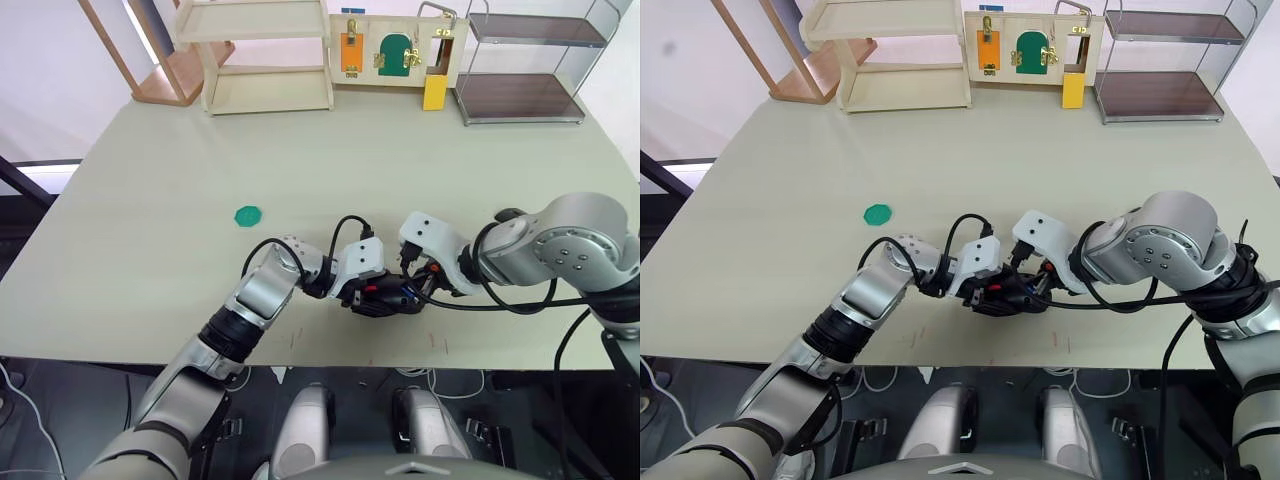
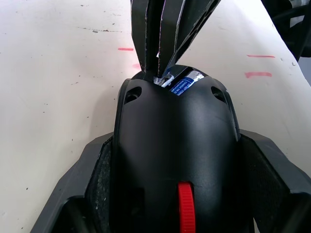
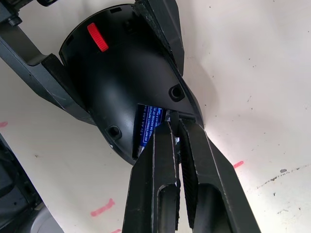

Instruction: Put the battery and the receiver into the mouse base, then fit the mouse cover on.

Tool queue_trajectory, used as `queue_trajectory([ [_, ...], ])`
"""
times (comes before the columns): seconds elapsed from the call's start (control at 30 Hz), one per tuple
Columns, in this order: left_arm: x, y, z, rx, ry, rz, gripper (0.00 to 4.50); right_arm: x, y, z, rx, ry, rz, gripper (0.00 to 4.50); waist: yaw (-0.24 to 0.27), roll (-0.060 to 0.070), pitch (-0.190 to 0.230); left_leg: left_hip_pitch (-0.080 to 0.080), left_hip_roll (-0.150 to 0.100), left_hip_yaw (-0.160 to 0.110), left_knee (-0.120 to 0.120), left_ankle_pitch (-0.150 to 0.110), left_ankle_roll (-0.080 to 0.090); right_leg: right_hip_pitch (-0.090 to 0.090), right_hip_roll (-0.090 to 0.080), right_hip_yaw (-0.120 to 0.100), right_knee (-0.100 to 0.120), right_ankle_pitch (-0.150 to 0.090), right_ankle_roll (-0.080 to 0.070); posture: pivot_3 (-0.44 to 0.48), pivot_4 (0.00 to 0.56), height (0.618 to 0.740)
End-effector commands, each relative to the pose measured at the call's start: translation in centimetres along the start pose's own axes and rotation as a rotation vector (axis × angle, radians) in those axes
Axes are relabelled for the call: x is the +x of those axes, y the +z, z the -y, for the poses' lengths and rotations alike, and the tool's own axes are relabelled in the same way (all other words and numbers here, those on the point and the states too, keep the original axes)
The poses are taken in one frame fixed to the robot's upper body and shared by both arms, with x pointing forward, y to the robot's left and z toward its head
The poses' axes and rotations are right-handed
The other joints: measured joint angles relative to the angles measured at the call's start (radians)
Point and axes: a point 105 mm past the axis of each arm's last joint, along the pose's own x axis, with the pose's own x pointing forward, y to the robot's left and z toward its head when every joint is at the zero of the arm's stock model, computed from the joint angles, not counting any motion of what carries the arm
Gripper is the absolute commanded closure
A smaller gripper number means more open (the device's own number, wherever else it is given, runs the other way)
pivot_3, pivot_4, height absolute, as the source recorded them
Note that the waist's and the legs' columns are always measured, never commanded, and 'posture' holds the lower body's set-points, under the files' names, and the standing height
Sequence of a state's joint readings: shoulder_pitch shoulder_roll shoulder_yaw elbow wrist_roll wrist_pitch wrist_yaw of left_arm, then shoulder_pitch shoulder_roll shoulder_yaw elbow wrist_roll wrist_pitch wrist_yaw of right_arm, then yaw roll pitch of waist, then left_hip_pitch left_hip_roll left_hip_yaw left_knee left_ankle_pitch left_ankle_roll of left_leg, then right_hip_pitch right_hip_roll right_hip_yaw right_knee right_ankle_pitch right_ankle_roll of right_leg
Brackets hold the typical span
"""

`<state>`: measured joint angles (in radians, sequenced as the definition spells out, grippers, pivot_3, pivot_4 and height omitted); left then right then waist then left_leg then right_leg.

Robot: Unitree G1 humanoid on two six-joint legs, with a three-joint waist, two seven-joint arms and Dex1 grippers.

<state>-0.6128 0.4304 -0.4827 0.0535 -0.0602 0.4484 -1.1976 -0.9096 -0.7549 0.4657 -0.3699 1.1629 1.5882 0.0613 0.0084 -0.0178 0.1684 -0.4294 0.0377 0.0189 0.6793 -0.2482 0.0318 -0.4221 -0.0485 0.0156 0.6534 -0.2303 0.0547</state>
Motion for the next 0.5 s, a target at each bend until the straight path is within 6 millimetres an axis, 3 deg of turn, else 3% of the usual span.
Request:
queue_trajectory([
  [0.03, 0.6, -1.25, 1.21, -0.033, -0.06, -0.043, 1.57, 0.52, -1.93, -0.15, 0.021, 0.02, -0.089, 4.5, 0.001, 0.0, 0.0, 0.0, 0.0, 0.0, 0.0, 0.0, 0.0, 0.0, 0.0, 0.0, 0.0, 0.0, 0.0, 0.0, 0.15, 0.74],
  [0.5, 0.66, -1.28, 1.23, -0.035, -0.063, -0.043, 1.57, 0.32, -2.52, -0.13, 0.015, 0.02, -0.119, 4.5, 0.003, 0.0, 0.0, 0.0, 0.0, 0.0, 0.0, 0.0, 0.0, 0.0, 0.0, 0.0, 0.0, 0.0, 0.0, 0.0, 0.15, 0.74],
])
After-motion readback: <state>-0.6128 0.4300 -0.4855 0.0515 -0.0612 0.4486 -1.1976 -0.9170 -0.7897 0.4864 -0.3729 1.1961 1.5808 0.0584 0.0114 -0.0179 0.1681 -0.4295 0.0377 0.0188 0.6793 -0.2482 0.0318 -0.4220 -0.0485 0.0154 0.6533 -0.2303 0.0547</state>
